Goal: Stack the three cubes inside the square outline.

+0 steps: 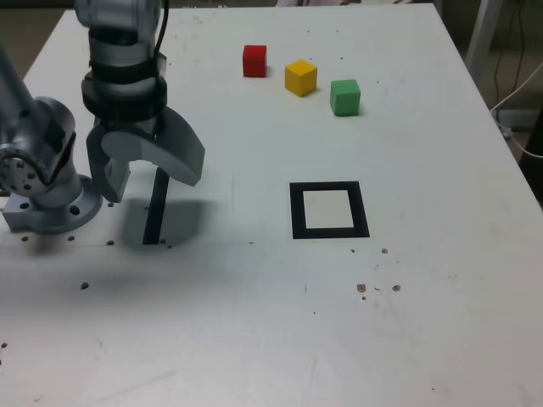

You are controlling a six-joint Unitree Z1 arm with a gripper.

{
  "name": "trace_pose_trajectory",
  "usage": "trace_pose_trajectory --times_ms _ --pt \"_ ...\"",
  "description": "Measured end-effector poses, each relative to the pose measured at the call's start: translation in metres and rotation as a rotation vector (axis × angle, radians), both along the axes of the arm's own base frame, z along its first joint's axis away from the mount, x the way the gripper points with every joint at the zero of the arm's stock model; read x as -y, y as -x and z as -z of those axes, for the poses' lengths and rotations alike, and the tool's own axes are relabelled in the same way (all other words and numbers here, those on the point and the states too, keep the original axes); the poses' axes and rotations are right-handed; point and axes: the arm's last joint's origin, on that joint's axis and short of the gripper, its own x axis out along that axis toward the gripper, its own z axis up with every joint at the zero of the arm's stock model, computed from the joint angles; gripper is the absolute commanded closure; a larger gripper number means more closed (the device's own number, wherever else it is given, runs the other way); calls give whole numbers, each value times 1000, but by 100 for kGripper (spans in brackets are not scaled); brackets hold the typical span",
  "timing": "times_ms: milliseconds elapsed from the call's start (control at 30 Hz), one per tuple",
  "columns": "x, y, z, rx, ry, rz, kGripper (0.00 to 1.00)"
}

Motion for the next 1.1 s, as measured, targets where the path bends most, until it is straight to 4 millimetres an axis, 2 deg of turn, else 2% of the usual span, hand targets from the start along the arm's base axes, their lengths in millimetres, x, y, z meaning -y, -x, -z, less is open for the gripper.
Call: trace_pose_trajectory --times_ms 767,1100 --pt "-3 0 2 -16 -54 -18 0" --pt "-17 -6 -1 -56 -133 -52 0"
